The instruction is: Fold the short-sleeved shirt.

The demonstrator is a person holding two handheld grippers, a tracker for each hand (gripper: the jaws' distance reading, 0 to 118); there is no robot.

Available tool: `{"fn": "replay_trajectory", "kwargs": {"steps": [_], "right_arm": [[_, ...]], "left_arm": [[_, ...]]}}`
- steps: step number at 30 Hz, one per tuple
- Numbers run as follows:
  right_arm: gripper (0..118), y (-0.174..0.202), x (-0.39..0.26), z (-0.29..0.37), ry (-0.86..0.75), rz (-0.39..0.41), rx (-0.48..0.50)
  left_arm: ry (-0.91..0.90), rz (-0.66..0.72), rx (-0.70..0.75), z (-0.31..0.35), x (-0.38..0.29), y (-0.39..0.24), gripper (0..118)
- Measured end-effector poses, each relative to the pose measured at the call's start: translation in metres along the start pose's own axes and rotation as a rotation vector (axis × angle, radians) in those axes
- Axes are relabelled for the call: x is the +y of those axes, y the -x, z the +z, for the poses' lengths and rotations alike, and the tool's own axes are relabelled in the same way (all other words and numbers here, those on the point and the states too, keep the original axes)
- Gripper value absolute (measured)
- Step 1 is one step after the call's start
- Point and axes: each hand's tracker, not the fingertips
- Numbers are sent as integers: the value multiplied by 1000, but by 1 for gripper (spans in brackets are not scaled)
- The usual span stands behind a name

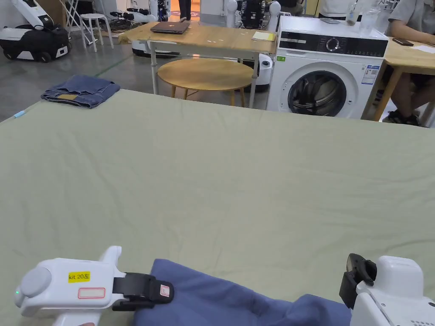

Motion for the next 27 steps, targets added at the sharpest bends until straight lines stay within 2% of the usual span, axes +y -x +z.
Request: {"fn": "replay_trajectory", "kwargs": {"steps": [2,10,15,27], "right_arm": [[0,-1,1,-1,-2,0,2],[0,-1,6,-2,-15,8,13],[0,2,6,-2,-14,5,20],[0,0,0,3,-1,14,15]], "left_arm": [[-10,-38,25,18,5,-10,4],[-113,-71,333,96,19,-52,4],[-114,-52,340,99,24,-79,4],[3,-161,299,19,14,-171,5]]}}
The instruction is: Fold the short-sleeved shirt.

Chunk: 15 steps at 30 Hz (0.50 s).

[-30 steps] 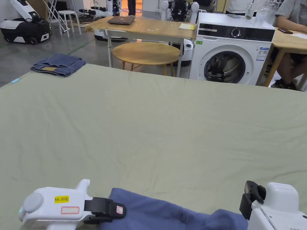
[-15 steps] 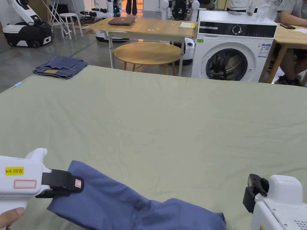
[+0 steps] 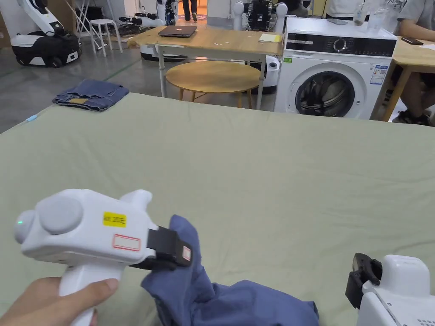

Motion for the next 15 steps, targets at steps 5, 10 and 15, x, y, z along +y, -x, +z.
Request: {"fn": "replay_trajectory", "kwargs": {"steps": [5,10,15], "right_arm": [[0,1,3,3,-4,-5,-3],[0,-1,4,7,-9,0,-6],[0,-8,2,10,4,-8,-19]], "left_arm": [[107,-58,-19,-54,-5,-40,5],[195,-58,-40,-120,-16,-66,5],[237,-47,35,-178,-31,-73,5]]}}
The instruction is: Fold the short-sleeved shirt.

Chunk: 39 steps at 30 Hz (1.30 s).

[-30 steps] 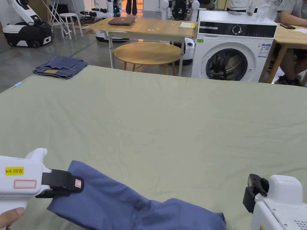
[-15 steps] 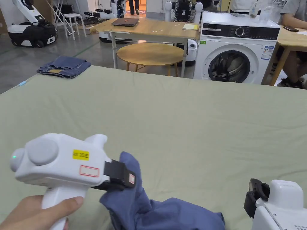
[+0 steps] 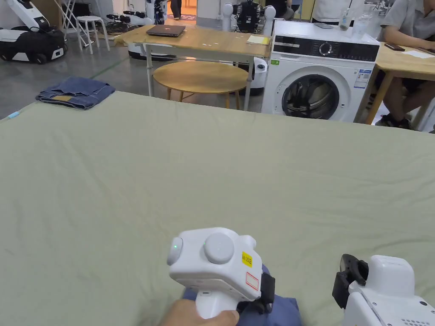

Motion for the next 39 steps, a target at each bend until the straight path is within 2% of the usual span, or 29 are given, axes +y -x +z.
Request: {"fn": "replay_trajectory", "kwargs": {"steps": [1,2,3,5,7,11,14,16,18,20,23,26,27,29,31,35,39], "right_arm": [[0,-2,-1,1,1,-3,-3],[0,-3,-2,2,2,-3,-7],[0,-4,-3,3,5,1,-11],[0,-8,-5,3,9,6,-18],[0,-11,-5,4,14,6,-24],[0,-14,-5,5,15,3,-32],[0,-15,-4,6,11,-8,-33],[0,-15,-4,5,12,-15,-33],[0,-15,-4,6,8,-24,-28],[0,-14,-4,5,7,-28,-26],[0,-13,-4,5,5,-28,-21],[0,-12,-4,4,7,-23,-19],[0,-12,-4,4,9,-24,-18],[0,-13,-4,4,9,-32,-7],[0,-13,-5,5,8,-39,-1],[0,-15,-6,5,5,-38,-5],[0,-14,-5,6,1,-40,-5]], "left_arm": [[8,2,7,-9,-1,-1,4],[19,9,10,-15,-2,-1,9],[22,13,7,-19,-3,2,15],[33,36,-51,-18,-5,3,34],[43,50,-120,-10,-6,4,40],[-1,38,-149,28,-8,5,41],[-68,40,-242,53,-3,11,40],[-110,93,-241,58,-4,19,40],[-107,92,-239,48,-1,24,32],[-66,104,-311,26,-2,31,14],[30,178,-401,-17,-5,37,9],[62,119,-347,-53,-9,35,4],[56,148,-309,-62,-12,37,2],[45,165,-325,-80,-13,45,0],[20,230,-385,-84,-19,51,0],[17,147,-372,-81,-22,51,0],[42,166,-371,-65,-15,45,0]]}}
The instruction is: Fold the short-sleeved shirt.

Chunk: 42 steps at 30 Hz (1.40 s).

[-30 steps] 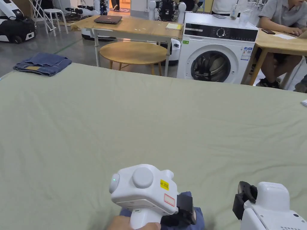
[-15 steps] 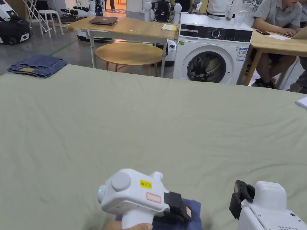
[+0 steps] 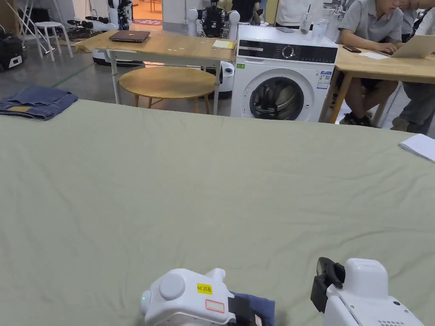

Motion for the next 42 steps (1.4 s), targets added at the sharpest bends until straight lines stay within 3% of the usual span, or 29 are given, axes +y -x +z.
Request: {"fn": "replay_trajectory", "kwargs": {"steps": [3,7,12,15,23,30,35,38,42], "right_arm": [[0,2,5,3,-39,19,-1],[0,7,10,1,-85,35,-14],[0,18,14,-2,-131,18,-32],[0,27,17,-2,-169,21,-39],[0,50,29,8,-318,31,-78],[0,54,32,14,-350,42,-81],[0,62,-5,19,-132,52,17],[0,71,-33,7,33,107,65],[0,81,-69,-22,203,139,44]], "left_arm": [[-88,-153,46,27,1,-19,0],[-266,-224,32,77,1,-37,0],[-643,-598,345,131,-23,-65,0],[-832,-741,483,153,-37,-75,0],[-1175,-792,680,182,-58,-75,0],[-1265,-754,717,194,-61,-64,0],[-1236,-724,723,202,-59,-52,0],[-1189,-703,718,206,-59,-43,0],[-1142,-669,723,208,-61,-29,0]]}}
